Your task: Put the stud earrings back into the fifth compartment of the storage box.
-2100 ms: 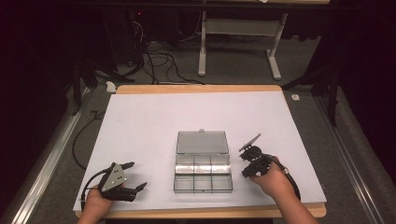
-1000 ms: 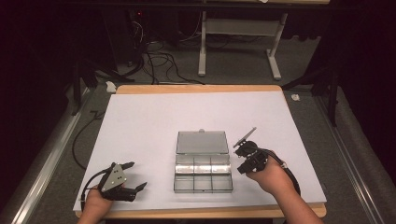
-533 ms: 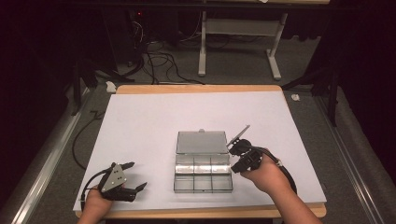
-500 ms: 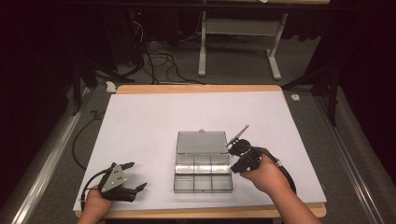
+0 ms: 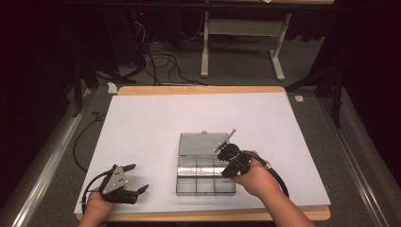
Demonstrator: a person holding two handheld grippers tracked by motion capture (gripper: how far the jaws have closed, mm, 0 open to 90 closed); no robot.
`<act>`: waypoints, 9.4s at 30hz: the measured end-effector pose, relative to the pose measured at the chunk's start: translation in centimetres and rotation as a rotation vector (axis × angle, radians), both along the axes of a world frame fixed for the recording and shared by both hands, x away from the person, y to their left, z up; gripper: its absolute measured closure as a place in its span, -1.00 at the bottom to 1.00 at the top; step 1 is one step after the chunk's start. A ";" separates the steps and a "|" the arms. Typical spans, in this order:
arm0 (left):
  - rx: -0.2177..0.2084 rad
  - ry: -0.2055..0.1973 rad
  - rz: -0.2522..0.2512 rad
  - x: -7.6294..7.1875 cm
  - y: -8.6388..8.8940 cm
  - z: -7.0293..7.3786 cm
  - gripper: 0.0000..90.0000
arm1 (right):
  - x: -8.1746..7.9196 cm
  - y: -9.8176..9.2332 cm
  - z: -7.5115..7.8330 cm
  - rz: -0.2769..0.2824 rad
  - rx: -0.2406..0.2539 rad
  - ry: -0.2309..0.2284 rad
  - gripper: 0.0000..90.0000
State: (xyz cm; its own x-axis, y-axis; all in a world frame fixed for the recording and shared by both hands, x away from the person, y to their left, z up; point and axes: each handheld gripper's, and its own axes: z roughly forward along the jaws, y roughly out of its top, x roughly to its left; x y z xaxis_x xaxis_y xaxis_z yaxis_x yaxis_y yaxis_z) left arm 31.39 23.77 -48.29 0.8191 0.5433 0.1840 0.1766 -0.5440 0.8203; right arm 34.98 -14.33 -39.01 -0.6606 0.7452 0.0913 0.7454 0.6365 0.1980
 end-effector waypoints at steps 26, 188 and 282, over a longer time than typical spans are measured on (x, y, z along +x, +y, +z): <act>-0.001 -0.002 -0.006 0.0 0.0 0.0 -0.66 | -0.2 4.3 -1.8 0.113 0.020 0.025 0.91; -0.001 -0.009 -0.003 -0.1 0.0 0.0 -0.66 | 1.5 -5.4 -1.0 -0.125 -0.039 0.010 0.93; 0.000 -0.009 -0.004 -0.1 0.0 0.0 -0.66 | 0.0 -0.6 -0.4 -0.016 0.032 -0.021 0.62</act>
State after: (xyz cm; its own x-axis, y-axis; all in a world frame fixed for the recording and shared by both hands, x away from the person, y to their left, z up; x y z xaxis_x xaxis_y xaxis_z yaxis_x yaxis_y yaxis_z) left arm 31.26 23.77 -48.31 0.8197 0.5398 0.1916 0.1667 -0.5448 0.8218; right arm 34.95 -14.97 -39.42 -0.6507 0.7526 0.1013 0.7509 0.6177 0.2337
